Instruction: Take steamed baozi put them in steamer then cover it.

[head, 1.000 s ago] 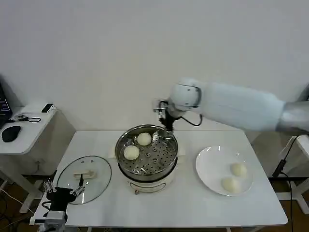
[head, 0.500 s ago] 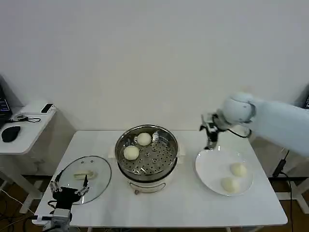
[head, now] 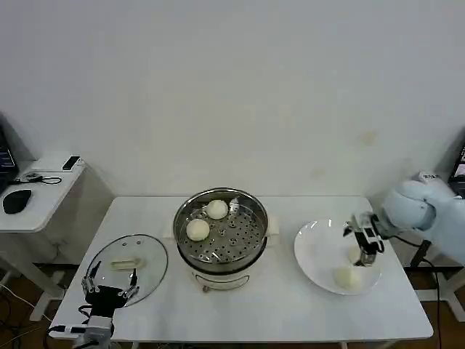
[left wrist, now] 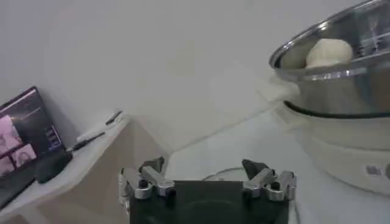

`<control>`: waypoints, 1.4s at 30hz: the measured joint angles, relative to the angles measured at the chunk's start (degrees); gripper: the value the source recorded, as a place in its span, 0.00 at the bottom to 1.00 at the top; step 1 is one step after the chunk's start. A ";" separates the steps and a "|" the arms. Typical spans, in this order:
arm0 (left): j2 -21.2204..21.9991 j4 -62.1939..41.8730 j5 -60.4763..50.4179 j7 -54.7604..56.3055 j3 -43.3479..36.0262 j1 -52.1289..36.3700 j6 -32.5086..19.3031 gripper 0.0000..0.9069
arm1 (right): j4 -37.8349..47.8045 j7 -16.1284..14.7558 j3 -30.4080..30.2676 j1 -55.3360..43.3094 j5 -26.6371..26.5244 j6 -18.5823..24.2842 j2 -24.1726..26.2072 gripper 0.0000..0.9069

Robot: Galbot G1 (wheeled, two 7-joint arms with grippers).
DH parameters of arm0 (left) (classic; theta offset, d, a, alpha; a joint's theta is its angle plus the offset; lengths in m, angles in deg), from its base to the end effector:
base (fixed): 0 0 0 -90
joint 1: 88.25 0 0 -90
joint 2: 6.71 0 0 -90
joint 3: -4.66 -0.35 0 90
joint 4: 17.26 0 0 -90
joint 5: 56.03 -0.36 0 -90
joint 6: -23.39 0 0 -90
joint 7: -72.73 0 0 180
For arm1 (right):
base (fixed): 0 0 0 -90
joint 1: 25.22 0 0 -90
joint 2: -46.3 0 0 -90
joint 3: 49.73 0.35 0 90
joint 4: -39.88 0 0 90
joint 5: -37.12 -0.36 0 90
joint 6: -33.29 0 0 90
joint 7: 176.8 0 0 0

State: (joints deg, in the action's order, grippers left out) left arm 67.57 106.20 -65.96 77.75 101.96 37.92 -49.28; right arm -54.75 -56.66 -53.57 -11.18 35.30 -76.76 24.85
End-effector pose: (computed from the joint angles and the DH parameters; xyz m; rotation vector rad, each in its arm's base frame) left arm 0.1605 0.0778 -0.2852 0.1441 -2.7544 -0.6937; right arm 0.4313 -0.1678 -0.1326 1.2099 -1.3494 1.4084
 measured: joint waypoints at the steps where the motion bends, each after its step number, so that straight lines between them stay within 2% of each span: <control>1: 0.14 0.00 -0.08 0.00 -0.13 0.11 -0.01 1.00 | 0.01 -0.09 0.58 0.95 0.41 0.17 0.31 1.00; 12: 0.70 0.95 -0.71 0.05 -0.07 0.96 -0.02 1.00 | 1.27 -0.32 7.49 11.60 3.60 1.30 0.40 1.00; 30: 0.21 0.57 -0.55 0.01 1.23 1.15 0.03 1.00 | 8.25 0.73 13.91 20.30 5.67 1.32 -4.42 1.00; 42: 0.37 0.27 -0.54 0.02 1.23 1.12 0.02 1.00 | 10.97 1.05 14.48 21.43 5.60 0.27 -6.53 0.82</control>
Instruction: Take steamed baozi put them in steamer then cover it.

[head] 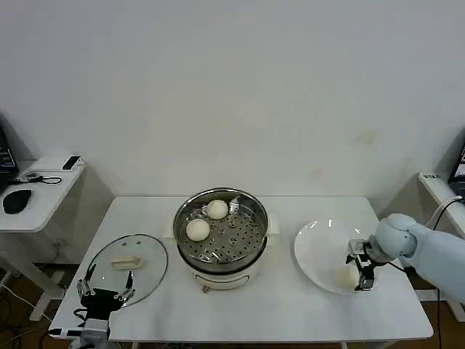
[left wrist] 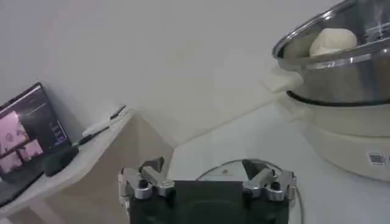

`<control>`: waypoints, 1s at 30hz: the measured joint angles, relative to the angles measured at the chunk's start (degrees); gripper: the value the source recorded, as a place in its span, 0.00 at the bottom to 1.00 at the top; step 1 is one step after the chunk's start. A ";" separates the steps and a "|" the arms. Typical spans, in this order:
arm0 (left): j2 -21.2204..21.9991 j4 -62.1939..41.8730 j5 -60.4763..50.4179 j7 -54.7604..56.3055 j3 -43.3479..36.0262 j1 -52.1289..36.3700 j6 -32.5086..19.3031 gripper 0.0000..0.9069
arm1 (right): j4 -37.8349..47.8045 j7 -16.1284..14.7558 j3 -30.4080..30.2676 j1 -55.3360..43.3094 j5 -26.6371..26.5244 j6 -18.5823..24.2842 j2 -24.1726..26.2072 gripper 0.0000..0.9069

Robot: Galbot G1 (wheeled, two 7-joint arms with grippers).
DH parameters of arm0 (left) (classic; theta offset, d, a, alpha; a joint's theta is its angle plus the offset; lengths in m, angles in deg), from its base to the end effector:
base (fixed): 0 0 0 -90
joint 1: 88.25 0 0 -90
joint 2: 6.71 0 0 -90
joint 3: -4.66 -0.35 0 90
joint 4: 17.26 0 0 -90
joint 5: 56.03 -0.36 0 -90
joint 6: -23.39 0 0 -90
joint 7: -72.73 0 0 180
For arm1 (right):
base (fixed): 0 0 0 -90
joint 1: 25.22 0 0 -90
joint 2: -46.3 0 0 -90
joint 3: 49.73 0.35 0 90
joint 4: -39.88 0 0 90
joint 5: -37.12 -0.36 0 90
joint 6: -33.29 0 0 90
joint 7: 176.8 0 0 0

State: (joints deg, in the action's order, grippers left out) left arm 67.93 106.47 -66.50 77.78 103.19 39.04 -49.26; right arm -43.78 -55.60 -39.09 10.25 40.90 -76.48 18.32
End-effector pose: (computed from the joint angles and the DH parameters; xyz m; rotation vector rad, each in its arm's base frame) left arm 0.1550 0.0826 -0.2852 0.1703 -2.7355 -0.7108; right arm 0.4402 -0.1792 -0.2325 1.1850 -1.3136 1.2840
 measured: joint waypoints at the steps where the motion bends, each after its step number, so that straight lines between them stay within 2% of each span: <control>1: 0.01 0.02 0.00 0.01 0.00 0.02 0.00 1.00 | 0.13 -0.03 0.02 0.07 -0.01 -0.05 -0.10 0.81; 5: 0.12 0.30 -0.01 0.03 0.01 0.17 -0.02 1.00 | 0.38 -0.26 0.27 0.28 -0.11 -0.39 -0.52 0.77; 7: 0.15 0.37 -0.02 0.03 0.02 0.20 -0.02 1.00 | 0.39 -0.39 0.28 0.27 -0.30 -0.58 -0.56 0.71; 21: 0.52 0.83 -0.07 0.11 -0.07 0.39 -0.02 1.00 | 0.20 -2.16 -0.10 -2.35 -1.34 -0.45 0.00 0.71; 30: 0.44 1.15 -0.06 0.11 -0.14 0.17 -0.04 1.00 | 0.45 -2.47 -0.27 -9.00 -4.45 -0.83 -0.94 0.71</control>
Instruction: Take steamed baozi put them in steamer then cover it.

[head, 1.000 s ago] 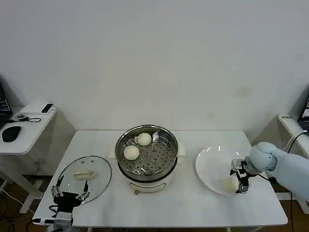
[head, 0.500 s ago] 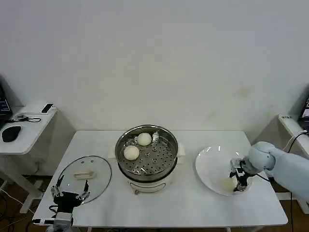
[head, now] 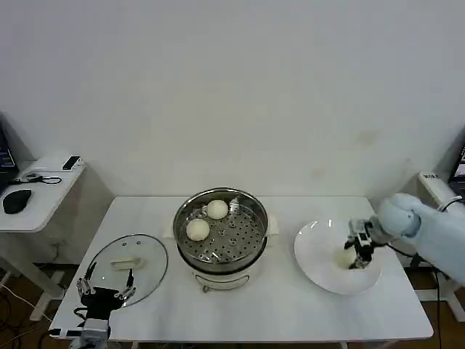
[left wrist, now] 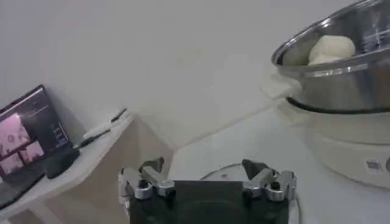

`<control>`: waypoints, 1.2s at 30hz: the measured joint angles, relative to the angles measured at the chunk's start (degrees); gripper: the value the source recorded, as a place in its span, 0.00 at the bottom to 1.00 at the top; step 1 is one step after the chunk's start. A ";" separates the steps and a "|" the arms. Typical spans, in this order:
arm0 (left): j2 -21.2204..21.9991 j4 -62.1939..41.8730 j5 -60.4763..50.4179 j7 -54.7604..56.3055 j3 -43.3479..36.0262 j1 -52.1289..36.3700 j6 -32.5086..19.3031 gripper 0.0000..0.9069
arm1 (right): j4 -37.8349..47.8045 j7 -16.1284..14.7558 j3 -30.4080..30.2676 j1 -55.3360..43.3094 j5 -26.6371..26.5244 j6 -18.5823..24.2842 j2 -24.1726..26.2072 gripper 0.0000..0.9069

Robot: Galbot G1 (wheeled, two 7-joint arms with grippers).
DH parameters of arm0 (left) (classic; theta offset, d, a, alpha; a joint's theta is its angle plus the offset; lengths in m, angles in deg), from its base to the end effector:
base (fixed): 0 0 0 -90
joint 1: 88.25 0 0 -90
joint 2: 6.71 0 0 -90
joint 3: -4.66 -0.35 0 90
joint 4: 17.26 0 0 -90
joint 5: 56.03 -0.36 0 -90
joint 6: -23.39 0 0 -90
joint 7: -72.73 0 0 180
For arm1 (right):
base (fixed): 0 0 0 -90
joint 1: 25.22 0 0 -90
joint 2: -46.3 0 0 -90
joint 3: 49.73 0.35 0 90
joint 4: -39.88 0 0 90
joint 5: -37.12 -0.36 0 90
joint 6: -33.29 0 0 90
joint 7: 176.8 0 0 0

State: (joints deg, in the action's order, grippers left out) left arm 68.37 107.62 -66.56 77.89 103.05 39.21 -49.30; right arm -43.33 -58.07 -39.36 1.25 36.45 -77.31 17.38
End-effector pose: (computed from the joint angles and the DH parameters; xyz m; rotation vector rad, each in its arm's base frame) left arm 0.1540 0.0787 -0.2794 0.1731 -2.7543 -0.7037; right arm 0.4741 -0.1736 -0.1642 1.1680 -1.4356 1.2883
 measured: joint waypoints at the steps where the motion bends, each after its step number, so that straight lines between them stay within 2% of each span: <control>1: 0.02 0.00 0.00 0.00 0.00 -0.02 0.00 1.00 | 0.07 0.05 -0.24 -1.16 -0.56 -0.14 -0.30 0.71; 9: -0.01 0.72 0.00 -0.01 0.05 0.01 0.02 1.00 | 1.32 0.70 -4.26 -11.81 -4.65 -0.51 -4.76 0.71; 18: 0.28 1.45 0.07 -0.02 0.96 0.68 0.01 1.00 | 3.68 1.68 -10.94 -24.24 -8.78 -0.26 -14.99 0.71; 27: 0.56 2.44 0.16 -0.02 1.84 1.28 0.03 1.00 | 4.56 2.78 -15.38 -28.04 -11.91 1.73 -26.48 0.71; 36: 0.92 3.29 0.28 -0.02 2.74 1.95 0.09 1.00 | 3.79 3.28 -19.91 -28.80 -10.84 6.23 -35.28 0.71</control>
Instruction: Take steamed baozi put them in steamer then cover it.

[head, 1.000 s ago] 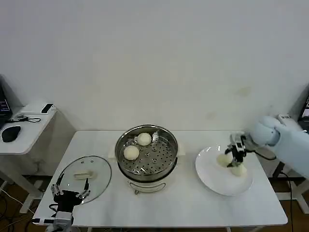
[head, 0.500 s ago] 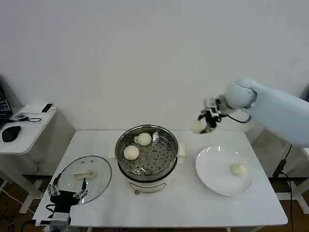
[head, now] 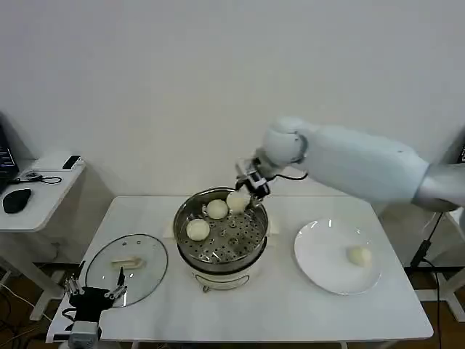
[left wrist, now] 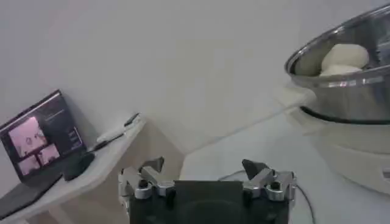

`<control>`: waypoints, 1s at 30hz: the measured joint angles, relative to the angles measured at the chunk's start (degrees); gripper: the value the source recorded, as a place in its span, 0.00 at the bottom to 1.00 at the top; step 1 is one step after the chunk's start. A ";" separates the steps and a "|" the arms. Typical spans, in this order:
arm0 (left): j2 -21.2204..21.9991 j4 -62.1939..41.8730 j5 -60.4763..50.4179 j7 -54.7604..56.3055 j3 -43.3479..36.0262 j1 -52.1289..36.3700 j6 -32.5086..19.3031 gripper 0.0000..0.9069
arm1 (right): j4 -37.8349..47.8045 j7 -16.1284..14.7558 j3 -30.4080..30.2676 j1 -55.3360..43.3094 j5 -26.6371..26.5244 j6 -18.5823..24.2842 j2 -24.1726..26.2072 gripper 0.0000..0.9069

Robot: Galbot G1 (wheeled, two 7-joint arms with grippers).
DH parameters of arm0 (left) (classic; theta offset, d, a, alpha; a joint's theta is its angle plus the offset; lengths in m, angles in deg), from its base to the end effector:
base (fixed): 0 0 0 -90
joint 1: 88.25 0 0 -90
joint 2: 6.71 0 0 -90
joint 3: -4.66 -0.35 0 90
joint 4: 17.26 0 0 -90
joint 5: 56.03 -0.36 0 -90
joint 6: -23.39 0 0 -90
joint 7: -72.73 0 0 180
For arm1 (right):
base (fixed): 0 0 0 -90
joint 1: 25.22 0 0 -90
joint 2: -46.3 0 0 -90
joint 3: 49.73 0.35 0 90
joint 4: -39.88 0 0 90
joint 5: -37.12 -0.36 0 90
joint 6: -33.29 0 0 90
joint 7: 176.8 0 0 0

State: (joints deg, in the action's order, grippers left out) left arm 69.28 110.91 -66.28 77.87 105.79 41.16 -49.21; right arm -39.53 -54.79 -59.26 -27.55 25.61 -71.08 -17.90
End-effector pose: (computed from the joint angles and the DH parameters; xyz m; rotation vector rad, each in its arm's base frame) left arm 0.1444 0.0839 -0.2617 0.2282 -2.7721 -0.7134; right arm 0.5285 0.1331 -0.0371 1.6715 -1.2711 1.8413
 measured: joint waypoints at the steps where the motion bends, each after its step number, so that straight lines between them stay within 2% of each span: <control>1: 0.05 0.10 0.04 0.00 0.13 0.06 0.01 1.00 | 0.00 0.06 -0.50 -0.01 0.21 0.67 -0.68 0.71; 17: 0.90 -0.22 0.51 0.21 0.91 0.07 -0.19 1.00 | -0.88 0.04 -6.41 1.20 5.48 12.77 -7.12 0.71; 30: 0.86 -0.62 0.74 0.26 1.07 -0.13 -0.25 1.00 | -2.13 -0.19 -8.39 1.80 8.63 16.99 -7.48 0.71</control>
State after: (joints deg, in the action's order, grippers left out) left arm 70.14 110.29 -65.54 78.13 106.87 41.03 -49.46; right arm -41.66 -54.98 -67.65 -25.75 34.24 -54.09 -25.39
